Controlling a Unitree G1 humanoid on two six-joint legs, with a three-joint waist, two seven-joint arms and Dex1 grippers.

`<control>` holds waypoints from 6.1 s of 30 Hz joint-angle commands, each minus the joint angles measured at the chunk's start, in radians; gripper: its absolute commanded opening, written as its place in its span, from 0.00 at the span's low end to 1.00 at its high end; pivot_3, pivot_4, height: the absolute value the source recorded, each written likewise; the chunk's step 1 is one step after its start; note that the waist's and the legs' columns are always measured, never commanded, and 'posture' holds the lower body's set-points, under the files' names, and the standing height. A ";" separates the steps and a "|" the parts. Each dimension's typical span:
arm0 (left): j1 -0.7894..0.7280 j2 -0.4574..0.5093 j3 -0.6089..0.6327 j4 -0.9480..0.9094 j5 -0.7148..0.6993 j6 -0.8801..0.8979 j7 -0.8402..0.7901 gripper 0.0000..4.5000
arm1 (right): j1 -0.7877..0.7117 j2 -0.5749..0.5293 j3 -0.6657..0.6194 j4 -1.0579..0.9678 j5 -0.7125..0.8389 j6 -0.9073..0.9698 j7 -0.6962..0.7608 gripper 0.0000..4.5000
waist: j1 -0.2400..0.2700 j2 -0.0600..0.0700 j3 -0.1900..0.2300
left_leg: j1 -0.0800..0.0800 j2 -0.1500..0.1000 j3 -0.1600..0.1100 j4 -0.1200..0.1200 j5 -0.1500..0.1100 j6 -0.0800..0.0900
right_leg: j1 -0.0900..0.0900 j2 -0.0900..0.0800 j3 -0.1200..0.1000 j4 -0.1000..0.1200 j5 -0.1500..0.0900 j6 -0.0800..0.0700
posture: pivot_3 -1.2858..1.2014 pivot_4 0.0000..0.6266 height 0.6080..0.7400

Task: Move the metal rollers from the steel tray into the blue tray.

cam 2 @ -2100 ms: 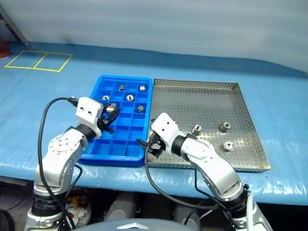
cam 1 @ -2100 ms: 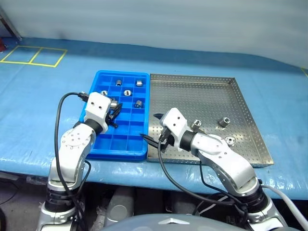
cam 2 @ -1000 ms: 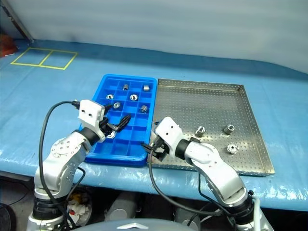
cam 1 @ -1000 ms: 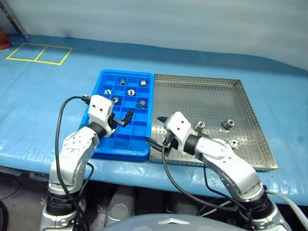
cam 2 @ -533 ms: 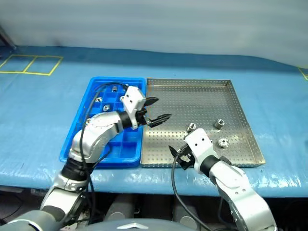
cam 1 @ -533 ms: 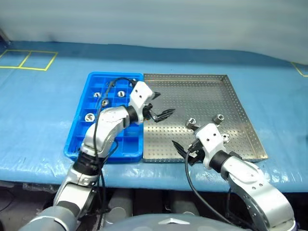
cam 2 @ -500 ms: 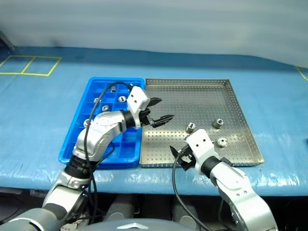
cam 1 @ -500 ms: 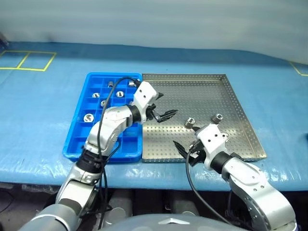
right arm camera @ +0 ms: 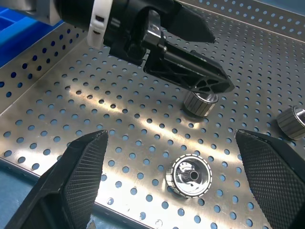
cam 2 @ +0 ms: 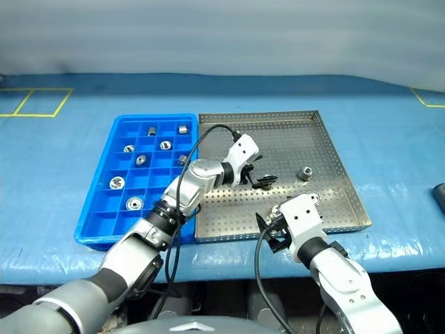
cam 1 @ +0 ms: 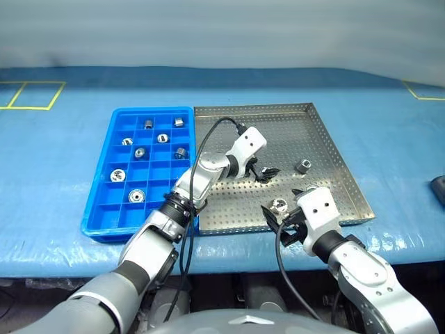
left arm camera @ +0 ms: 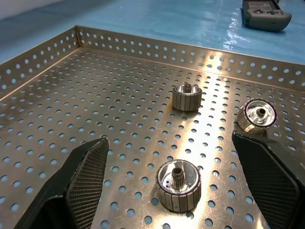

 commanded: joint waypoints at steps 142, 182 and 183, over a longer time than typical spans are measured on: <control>0.511 0.277 0.123 -0.989 -0.164 0.242 0.143 0.99 | -0.450 0.354 -0.075 0.413 -0.226 0.105 -0.317 1.00 | 0.014 0.000 -0.001 | 0.003 0.003 0.000 0.001 -0.001 -0.004 | 0.001 0.002 -0.002 0.004 -0.002 -0.003 | 0.51 0.24 1.00; 0.596 0.297 0.073 -1.076 -0.172 0.227 0.106 0.99 | -1.020 0.456 -0.514 1.529 -0.136 -0.479 -0.853 1.00 | 0.017 0.004 -0.001 | 0.003 0.002 0.001 -0.002 0.000 -0.003 | 0.000 0.002 0.002 0.003 0.000 -0.001 | 0.56 0.24 1.00; 0.597 0.298 0.074 -1.077 -0.173 0.228 0.108 0.99 | -1.029 0.449 -0.517 1.548 -0.131 -0.487 -0.861 1.00 | 0.017 0.004 -0.001 | 0.003 0.002 0.001 -0.002 0.000 -0.003 | 0.000 0.002 0.002 0.003 0.000 -0.001 | 0.56 0.24 1.00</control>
